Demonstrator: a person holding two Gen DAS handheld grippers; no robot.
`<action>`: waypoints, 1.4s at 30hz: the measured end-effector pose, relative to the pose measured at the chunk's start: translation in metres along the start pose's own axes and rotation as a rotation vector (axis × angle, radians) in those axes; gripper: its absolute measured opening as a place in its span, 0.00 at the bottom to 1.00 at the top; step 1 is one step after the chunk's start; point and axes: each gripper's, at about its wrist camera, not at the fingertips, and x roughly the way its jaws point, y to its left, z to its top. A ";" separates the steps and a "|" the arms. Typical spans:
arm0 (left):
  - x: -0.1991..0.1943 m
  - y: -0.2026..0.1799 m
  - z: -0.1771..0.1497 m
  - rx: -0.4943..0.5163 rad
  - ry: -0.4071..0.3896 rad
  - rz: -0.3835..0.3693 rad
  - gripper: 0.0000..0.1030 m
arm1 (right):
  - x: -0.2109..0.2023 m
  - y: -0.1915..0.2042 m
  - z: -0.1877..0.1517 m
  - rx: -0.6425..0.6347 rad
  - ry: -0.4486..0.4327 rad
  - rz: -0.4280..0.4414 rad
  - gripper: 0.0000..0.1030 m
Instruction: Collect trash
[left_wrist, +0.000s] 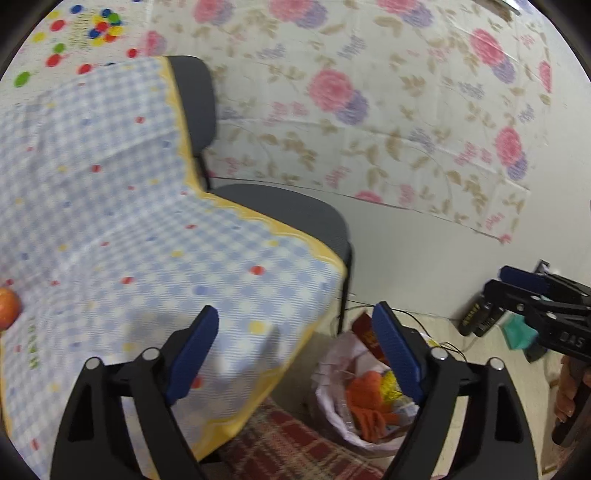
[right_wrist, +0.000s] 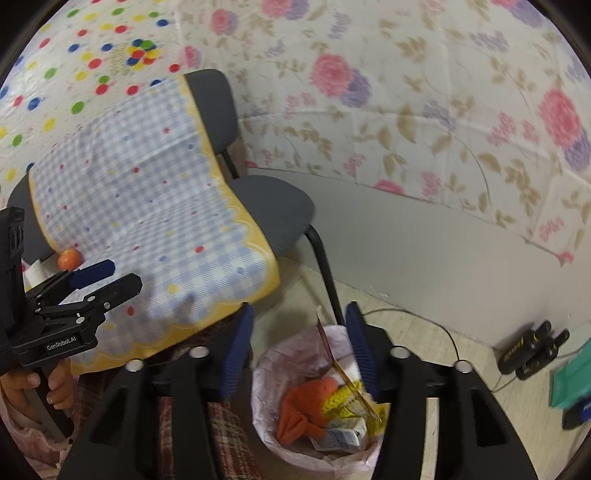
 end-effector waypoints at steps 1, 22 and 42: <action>-0.005 0.008 0.001 -0.014 -0.003 0.016 0.85 | -0.001 0.004 0.004 -0.011 -0.007 0.005 0.67; -0.125 0.128 -0.013 -0.252 0.012 0.435 0.93 | -0.014 0.147 0.070 -0.219 -0.124 0.297 0.90; -0.176 0.178 -0.045 -0.376 0.015 0.660 0.93 | -0.003 0.213 0.070 -0.332 -0.076 0.397 0.90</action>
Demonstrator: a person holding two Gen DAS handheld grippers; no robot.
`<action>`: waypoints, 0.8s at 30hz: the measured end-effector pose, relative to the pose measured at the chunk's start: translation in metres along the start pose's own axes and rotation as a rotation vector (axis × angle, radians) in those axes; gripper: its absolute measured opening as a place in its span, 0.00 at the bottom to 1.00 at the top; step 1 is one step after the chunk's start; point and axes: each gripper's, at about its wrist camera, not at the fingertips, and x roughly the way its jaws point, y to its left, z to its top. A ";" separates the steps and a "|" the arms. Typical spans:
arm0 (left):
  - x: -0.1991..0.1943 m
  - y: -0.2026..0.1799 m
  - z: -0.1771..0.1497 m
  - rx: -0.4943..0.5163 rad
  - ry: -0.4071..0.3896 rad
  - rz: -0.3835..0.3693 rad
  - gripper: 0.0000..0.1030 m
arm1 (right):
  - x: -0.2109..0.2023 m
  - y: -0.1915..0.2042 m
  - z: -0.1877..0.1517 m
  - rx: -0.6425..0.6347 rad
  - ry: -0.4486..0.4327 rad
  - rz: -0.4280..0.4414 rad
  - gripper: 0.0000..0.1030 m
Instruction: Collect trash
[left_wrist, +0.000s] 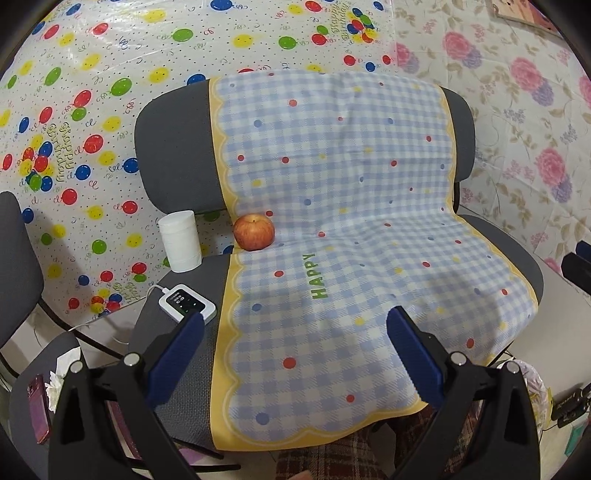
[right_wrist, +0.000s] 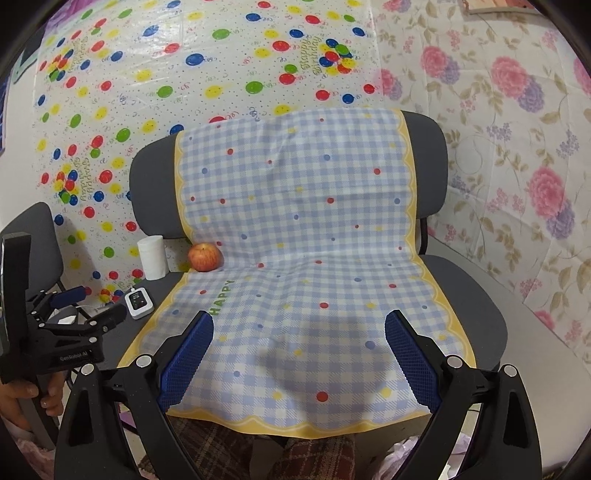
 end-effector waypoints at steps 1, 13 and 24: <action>0.000 0.001 0.000 -0.005 -0.003 0.000 0.93 | 0.001 -0.001 -0.001 0.002 0.001 -0.006 0.90; 0.002 0.001 0.001 -0.017 -0.001 -0.008 0.93 | 0.011 -0.001 -0.007 -0.003 0.032 -0.015 0.91; 0.004 0.000 0.000 -0.020 0.002 -0.010 0.93 | 0.012 0.000 -0.008 -0.002 0.036 -0.013 0.91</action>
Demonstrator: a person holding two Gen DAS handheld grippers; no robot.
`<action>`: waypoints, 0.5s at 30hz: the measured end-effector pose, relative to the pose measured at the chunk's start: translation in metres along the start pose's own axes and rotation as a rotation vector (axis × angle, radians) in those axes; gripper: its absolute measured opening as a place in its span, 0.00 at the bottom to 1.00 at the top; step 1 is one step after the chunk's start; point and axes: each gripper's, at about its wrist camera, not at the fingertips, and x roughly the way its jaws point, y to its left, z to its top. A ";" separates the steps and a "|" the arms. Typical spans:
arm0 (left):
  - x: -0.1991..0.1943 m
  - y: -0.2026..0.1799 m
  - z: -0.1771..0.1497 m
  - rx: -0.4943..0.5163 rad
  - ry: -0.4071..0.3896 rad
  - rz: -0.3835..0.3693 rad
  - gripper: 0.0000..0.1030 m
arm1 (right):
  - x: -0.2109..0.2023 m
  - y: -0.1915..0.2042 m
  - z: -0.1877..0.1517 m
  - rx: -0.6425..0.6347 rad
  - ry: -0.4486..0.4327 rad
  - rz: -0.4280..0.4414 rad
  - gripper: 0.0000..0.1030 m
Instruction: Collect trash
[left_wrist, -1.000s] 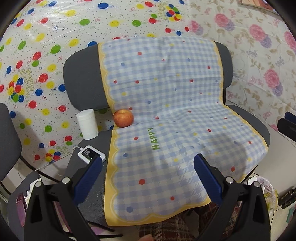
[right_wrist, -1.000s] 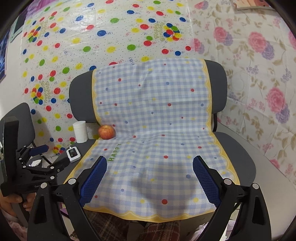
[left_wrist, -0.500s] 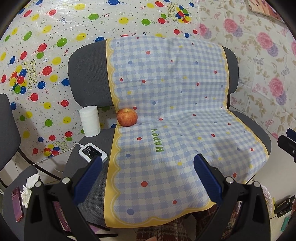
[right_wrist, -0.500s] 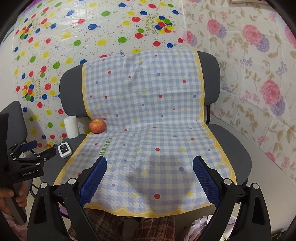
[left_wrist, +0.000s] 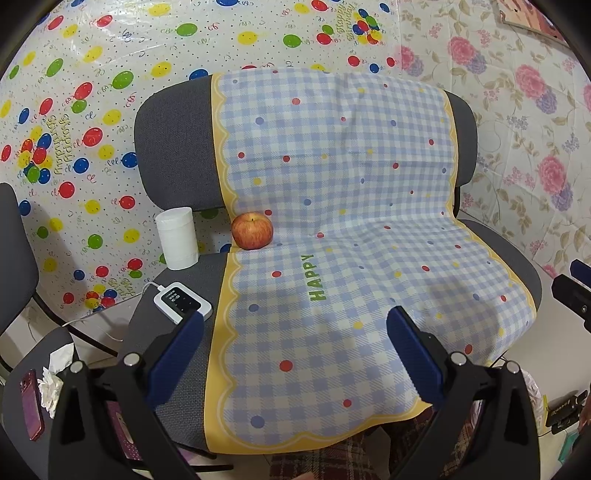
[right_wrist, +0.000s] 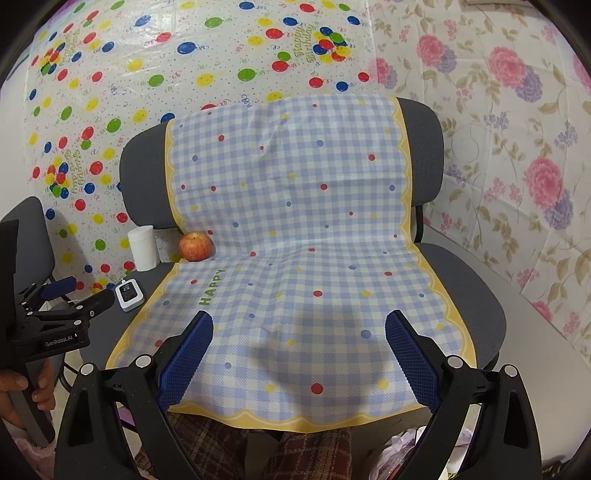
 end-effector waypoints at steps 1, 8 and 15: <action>0.001 0.000 0.000 -0.001 0.002 -0.001 0.93 | 0.000 0.000 0.000 -0.001 -0.001 0.000 0.91; 0.003 -0.003 -0.002 0.001 0.001 0.000 0.93 | 0.000 -0.001 0.000 0.002 0.000 0.001 0.91; 0.002 -0.008 -0.002 -0.001 -0.002 0.001 0.93 | 0.002 0.000 -0.001 0.004 0.001 0.000 0.91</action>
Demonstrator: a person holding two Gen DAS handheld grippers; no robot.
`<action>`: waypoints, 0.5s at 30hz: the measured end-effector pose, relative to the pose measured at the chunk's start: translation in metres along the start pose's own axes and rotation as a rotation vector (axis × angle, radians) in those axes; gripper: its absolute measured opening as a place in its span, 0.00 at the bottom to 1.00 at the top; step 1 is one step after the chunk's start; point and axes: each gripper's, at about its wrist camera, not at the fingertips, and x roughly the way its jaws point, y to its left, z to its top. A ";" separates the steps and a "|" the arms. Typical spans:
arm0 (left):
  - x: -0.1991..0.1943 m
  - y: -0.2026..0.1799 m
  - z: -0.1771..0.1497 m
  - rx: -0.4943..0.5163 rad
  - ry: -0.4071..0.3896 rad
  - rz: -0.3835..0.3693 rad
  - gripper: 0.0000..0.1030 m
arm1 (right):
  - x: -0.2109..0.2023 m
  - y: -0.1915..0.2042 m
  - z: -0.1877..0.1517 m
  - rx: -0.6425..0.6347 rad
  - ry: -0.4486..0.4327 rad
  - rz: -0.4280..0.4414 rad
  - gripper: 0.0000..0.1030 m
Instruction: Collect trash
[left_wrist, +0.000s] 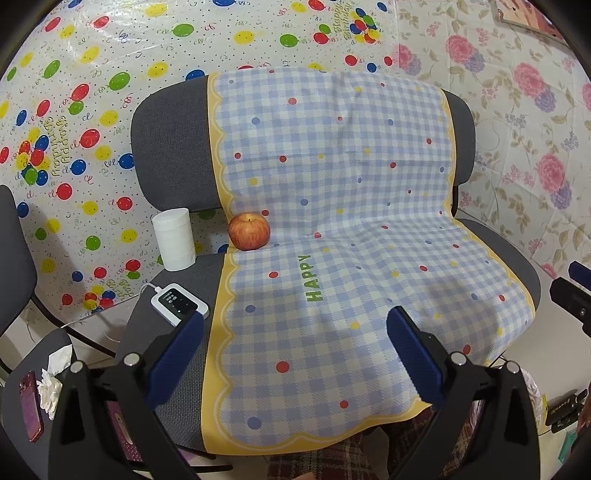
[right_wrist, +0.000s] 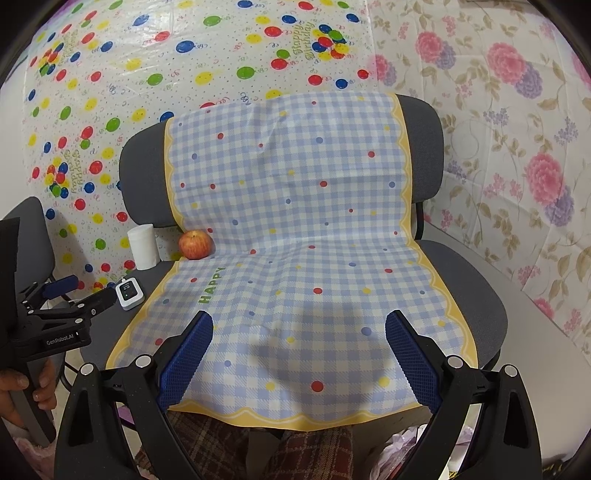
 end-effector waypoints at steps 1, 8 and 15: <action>0.000 0.000 0.000 0.000 -0.001 0.000 0.93 | 0.000 0.000 0.000 0.001 0.000 -0.001 0.91; -0.002 0.001 0.005 0.001 -0.005 0.001 0.93 | -0.002 -0.001 -0.001 0.009 -0.009 -0.007 0.91; -0.005 0.000 0.006 0.000 -0.008 0.006 0.93 | -0.003 -0.004 0.000 0.010 -0.009 -0.005 0.91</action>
